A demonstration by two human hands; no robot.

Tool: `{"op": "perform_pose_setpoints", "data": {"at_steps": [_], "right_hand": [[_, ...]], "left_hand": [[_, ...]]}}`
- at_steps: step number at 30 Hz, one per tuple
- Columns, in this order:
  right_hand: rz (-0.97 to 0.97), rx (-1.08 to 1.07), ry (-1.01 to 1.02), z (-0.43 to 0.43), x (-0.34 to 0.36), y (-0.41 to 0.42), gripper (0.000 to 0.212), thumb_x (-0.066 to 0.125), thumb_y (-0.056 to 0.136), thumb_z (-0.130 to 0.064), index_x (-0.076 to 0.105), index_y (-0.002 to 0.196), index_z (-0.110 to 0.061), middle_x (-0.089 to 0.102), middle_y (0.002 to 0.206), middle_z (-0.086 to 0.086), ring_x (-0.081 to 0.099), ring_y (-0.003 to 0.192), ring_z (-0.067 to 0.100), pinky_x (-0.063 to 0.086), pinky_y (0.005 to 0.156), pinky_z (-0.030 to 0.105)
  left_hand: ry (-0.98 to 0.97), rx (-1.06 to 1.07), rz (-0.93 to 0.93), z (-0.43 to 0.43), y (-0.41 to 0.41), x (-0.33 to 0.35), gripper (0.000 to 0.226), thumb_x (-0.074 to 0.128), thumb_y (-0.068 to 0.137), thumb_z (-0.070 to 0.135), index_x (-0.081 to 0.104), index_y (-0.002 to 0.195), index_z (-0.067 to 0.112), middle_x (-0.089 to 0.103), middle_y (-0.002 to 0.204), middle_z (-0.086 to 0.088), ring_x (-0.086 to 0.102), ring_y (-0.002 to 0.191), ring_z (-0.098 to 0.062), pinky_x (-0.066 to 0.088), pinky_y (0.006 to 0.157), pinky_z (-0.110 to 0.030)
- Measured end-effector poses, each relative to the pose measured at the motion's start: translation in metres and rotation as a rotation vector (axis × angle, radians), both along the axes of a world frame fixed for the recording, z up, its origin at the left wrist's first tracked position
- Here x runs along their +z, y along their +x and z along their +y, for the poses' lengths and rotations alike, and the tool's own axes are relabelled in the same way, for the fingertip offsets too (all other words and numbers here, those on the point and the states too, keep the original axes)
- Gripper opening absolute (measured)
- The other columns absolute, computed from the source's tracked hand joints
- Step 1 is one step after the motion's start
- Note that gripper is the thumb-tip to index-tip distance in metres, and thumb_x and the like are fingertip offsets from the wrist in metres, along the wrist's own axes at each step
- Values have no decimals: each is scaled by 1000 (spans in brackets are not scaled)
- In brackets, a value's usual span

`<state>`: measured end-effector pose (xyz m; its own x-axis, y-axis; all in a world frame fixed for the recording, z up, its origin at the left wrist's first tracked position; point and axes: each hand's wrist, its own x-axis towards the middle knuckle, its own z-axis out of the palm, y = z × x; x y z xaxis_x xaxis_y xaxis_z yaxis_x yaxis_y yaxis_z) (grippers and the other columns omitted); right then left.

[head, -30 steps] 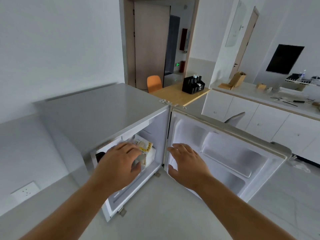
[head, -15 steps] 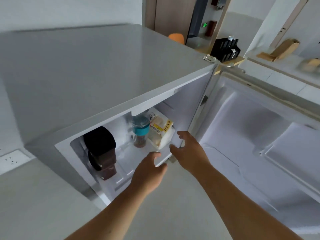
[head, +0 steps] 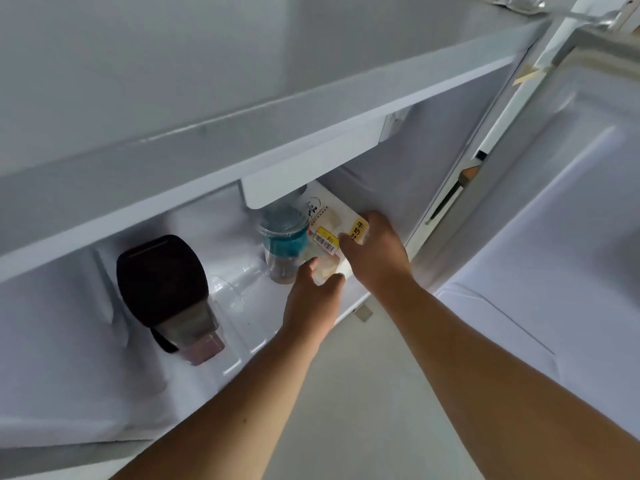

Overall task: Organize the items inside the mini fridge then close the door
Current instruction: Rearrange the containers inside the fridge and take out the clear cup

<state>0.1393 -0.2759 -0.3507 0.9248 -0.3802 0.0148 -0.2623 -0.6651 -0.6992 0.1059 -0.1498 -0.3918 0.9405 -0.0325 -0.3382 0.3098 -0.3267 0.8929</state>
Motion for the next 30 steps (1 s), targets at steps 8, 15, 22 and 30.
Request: {"op": "perform_pose_setpoints", "data": {"at_steps": [8, 15, 22, 30], "right_hand": [[-38, 45, 27, -2, 6, -4, 25, 60, 98, -37, 53, 78, -23, 68, 73, 2, 67, 65, 24, 50, 53, 33], [-228, 44, -30, 0, 15, -31, 17, 54, 102, -32, 53, 86, -25, 64, 89, -5, 61, 70, 14, 35, 45, 15], [-113, 65, -20, 1, 0, -16, 16, 50, 106, -33, 55, 99, -21, 67, 85, 1, 63, 73, 20, 37, 53, 26], [-124, 59, 131, 6, -1, -13, 18, 50, 106, -35, 56, 99, -21, 71, 84, 3, 71, 76, 24, 60, 66, 44]], "left_hand": [[-214, 125, 12, -17, 5, 1, 70, 65, 98, 38, 32, 159, 27, 47, 159, 3, 50, 140, -18, 40, 103, -29], [-120, 71, -175, -20, -13, -5, 66, 67, 95, 51, 35, 152, 44, 49, 147, 22, 48, 109, 24, 40, 88, -4], [-112, 74, -55, -18, 1, -7, 68, 64, 100, 38, 32, 159, 24, 45, 161, -6, 46, 144, -21, 40, 115, -36], [-133, 97, -43, -4, -2, -10, 65, 68, 98, 37, 40, 155, 23, 50, 158, -2, 49, 140, -15, 42, 115, -39]]}}
